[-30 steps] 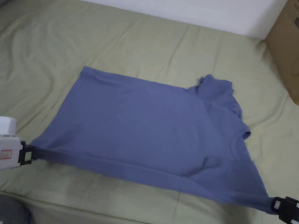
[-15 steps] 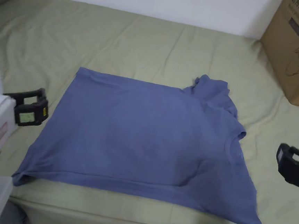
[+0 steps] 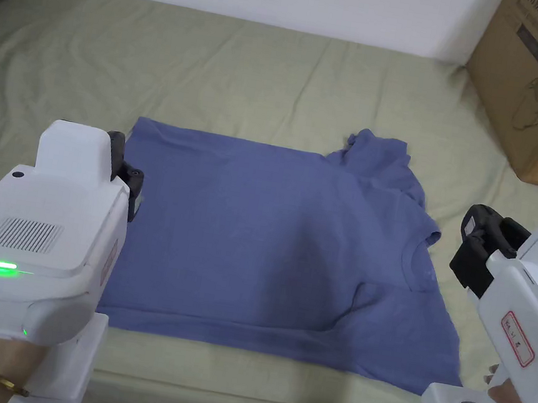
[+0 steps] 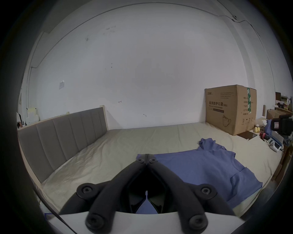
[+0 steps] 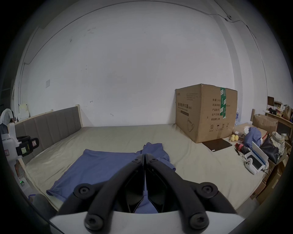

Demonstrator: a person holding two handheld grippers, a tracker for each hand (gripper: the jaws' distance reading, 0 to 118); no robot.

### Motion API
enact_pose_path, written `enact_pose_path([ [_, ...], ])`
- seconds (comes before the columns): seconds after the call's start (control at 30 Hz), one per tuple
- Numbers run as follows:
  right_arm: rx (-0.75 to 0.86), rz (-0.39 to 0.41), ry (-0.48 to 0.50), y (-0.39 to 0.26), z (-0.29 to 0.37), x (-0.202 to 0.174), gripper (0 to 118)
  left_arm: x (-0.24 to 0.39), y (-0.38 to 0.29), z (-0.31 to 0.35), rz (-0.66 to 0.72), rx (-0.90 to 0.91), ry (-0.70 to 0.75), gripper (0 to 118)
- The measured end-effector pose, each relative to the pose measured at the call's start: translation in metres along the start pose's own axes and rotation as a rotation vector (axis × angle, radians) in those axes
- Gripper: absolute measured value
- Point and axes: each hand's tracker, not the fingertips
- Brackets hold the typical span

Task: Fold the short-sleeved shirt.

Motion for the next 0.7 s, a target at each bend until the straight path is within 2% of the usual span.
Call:
enact_pose_path([
  [0.23, -0.031, -0.045, 0.001, -0.004, -0.002, 0.008, 0, -0.014, 0.002, -0.005, 0.049, -0.046, -0.014, 0],
  [0.4, -0.046, -0.048, -0.019, -0.008, -0.003, 0.009, 0, -0.045, 0.01, -0.032, 0.098, -0.247, -0.04, 3],
  [0.43, -0.055, -0.061, -0.022, -0.009, -0.004, 0.01, 0, -0.054, 0.008, -0.04, 0.119, -0.306, -0.045, 14],
  [0.53, -0.074, -0.081, -0.025, -0.015, -0.006, 0.012, 0, -0.076, -0.008, -0.059, 0.128, -0.567, -0.034, 109],
  [0.57, -0.08, -0.073, -0.03, -0.017, -0.006, 0.011, 0, -0.079, -0.019, -0.06, 0.076, -0.599, -0.005, 118],
  [0.6, -0.087, -0.062, -0.035, -0.018, -0.007, 0.011, 0, -0.082, -0.03, -0.066, 0.097, -0.636, 0.019, 115],
  [0.7, -0.11, -0.057, -0.025, -0.022, -0.009, 0.011, 0, -0.087, -0.072, -0.083, 0.082, -0.836, 0.047, 116],
])
